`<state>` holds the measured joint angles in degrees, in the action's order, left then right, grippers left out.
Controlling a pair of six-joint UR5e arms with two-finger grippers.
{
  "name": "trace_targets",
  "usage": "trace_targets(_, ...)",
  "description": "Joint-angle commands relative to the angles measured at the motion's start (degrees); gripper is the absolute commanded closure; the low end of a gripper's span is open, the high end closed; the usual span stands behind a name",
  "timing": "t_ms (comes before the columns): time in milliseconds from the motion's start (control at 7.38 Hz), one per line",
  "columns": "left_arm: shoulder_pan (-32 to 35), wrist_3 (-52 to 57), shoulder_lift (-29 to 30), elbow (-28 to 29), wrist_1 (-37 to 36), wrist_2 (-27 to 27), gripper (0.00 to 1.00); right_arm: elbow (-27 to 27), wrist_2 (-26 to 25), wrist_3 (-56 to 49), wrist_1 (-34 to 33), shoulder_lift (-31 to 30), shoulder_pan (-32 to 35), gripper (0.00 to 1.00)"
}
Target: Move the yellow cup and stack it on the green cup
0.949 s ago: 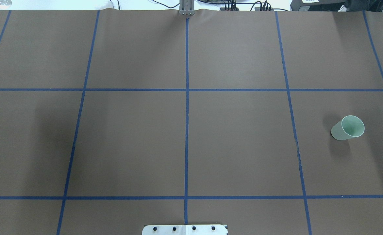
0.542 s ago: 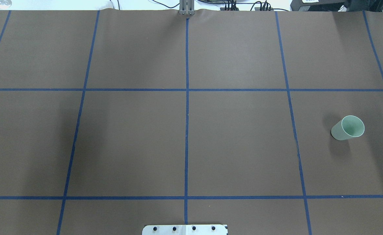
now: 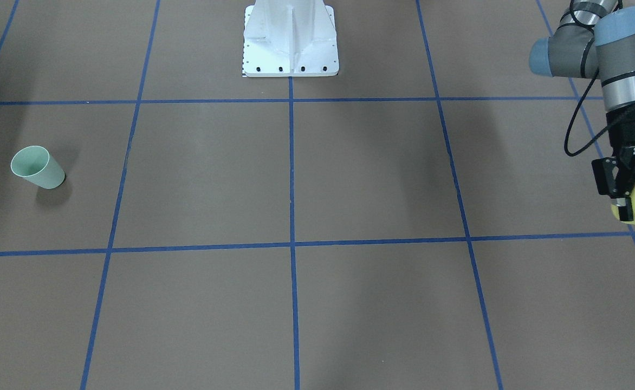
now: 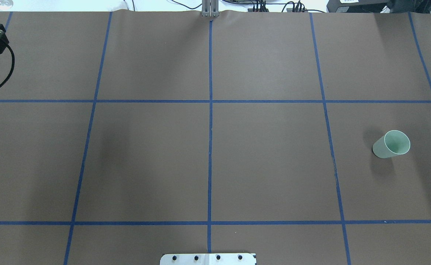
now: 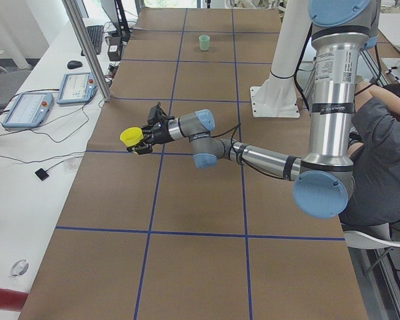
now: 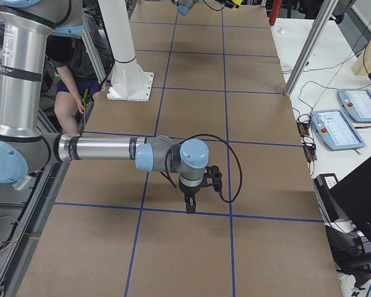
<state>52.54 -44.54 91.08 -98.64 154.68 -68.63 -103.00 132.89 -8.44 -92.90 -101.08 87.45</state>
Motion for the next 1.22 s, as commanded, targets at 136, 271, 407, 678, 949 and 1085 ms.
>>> trace_targets(136,-8.31,5.16,2.86,0.03,6.43,-2.12,1.00,-0.27,0.00,0.00,0.00,0.00,0.00,0.00)
trace_targets(271,-10.77,7.60,4.36,-0.06,6.69,-2.38,1.00,-0.36,1.74,0.00,0.09,0.00,0.00,0.00)
trace_targets(407,-12.79,9.54,7.33,-0.06,6.69,-6.82,1.00,0.07,4.98,-0.17,1.74,-0.17,0.00,0.00)
trace_targets(678,-14.21,13.31,11.48,-1.80,7.13,-19.82,1.00,-0.10,6.32,-0.18,5.26,-0.26,0.00,0.00)
trace_targets(949,-18.60,16.94,15.42,-3.31,7.22,-26.00,1.00,-0.27,6.06,0.00,8.85,0.00,0.00,0.00)
trace_targets(1085,-20.18,17.46,16.66,-3.31,7.39,-28.11,1.00,0.42,5.80,0.00,13.32,0.52,0.09,0.00)
